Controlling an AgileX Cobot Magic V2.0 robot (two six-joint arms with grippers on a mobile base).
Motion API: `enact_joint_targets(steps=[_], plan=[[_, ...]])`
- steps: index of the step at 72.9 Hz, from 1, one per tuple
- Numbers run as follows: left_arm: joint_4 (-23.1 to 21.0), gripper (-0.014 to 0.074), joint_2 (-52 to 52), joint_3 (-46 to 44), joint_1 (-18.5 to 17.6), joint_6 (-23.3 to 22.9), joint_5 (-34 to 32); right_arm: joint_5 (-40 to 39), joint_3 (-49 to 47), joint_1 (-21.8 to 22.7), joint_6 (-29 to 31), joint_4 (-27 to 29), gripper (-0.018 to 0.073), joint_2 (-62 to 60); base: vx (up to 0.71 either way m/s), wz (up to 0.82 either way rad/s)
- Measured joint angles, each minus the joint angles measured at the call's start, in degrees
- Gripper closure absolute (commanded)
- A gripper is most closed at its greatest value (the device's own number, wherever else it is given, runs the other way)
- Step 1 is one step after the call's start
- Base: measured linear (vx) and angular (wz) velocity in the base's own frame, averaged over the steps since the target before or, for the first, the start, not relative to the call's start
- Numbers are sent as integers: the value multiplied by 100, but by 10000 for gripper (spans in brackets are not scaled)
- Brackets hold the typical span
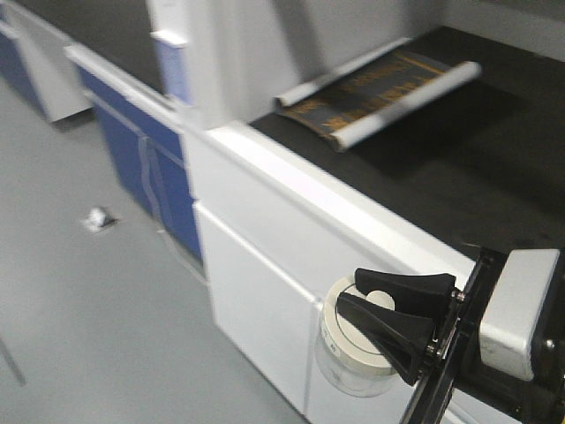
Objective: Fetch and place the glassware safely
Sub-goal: 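Drive the base across the lab holding the jar in the right gripper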
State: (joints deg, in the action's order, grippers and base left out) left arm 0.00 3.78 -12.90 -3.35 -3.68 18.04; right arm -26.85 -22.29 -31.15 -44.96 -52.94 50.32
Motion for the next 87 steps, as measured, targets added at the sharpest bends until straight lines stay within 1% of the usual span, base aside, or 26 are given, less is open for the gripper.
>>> enact_joint_targets(steps=[57,70,87], plan=[[0,603,0,0,0,0,0,-18,0,0,0,0,560,0,3,71],[0,603,0,0,0,0,0,-22,0,0,0,0,560,0,11,41],[0,603,0,0,0,0,0,-22,0,0,0,-7,560,0,19,18]])
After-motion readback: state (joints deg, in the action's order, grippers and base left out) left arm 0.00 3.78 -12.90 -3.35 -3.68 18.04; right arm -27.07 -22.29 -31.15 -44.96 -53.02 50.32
